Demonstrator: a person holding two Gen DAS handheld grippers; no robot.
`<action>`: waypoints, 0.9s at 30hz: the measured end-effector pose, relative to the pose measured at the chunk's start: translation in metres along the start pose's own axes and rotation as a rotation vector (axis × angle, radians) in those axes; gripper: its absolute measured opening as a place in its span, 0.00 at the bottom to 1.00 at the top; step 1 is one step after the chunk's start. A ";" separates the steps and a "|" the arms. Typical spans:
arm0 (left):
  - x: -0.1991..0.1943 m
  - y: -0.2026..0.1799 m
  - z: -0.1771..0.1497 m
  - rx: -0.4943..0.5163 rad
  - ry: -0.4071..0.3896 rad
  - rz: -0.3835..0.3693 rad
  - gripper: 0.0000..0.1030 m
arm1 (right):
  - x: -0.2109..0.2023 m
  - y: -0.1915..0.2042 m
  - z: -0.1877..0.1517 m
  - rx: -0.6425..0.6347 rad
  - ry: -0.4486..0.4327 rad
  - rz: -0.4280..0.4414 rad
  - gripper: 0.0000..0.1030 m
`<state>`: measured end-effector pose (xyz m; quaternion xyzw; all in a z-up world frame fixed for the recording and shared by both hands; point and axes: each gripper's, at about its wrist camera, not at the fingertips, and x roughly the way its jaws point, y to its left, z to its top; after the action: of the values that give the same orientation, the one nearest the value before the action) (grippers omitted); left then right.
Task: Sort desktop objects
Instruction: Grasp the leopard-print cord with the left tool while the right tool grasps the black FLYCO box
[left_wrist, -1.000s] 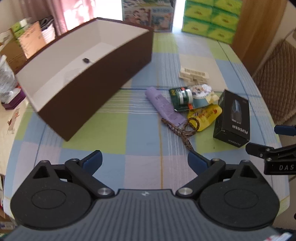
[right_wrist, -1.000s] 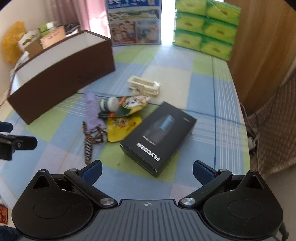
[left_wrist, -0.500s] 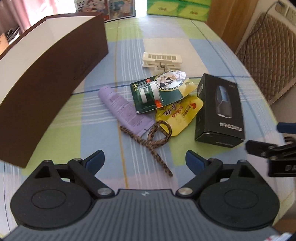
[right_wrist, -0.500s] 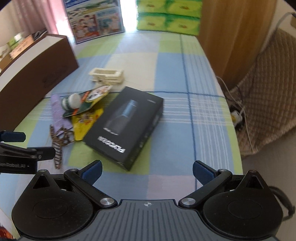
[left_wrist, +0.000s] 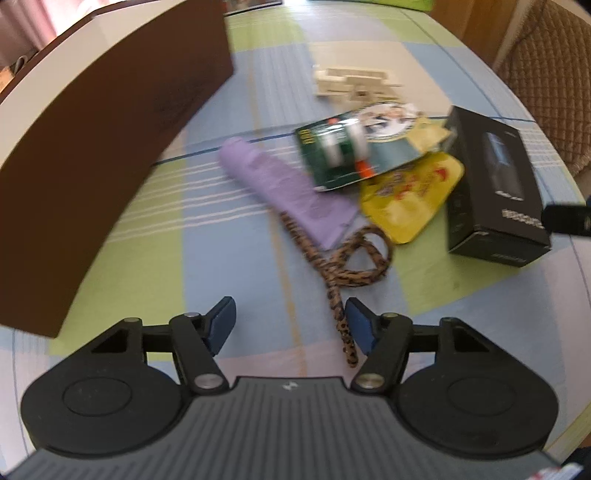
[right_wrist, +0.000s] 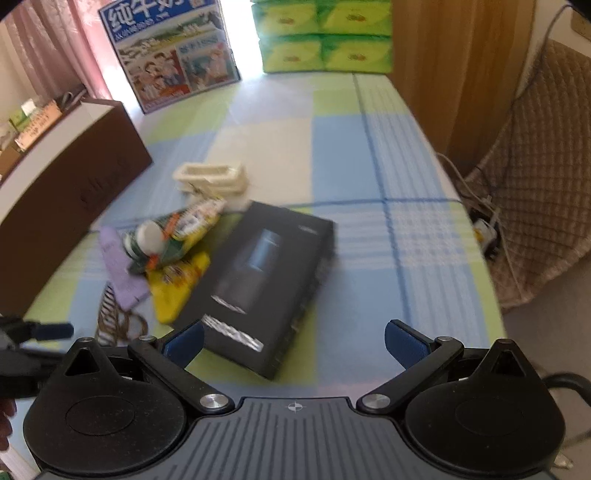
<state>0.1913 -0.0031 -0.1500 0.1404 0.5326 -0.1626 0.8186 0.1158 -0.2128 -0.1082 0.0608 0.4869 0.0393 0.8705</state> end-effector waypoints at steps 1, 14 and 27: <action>-0.001 0.004 -0.002 -0.006 0.000 0.002 0.61 | 0.003 0.005 0.003 -0.004 -0.007 0.004 0.98; -0.013 0.011 -0.011 0.024 -0.054 -0.043 0.69 | 0.044 0.027 0.015 -0.049 0.035 -0.052 0.96; 0.002 -0.016 0.007 0.046 -0.139 -0.102 0.65 | 0.026 -0.018 -0.004 -0.042 0.074 -0.095 0.75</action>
<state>0.1913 -0.0205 -0.1494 0.1202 0.4773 -0.2257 0.8407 0.1267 -0.2271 -0.1350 0.0178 0.5202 0.0105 0.8538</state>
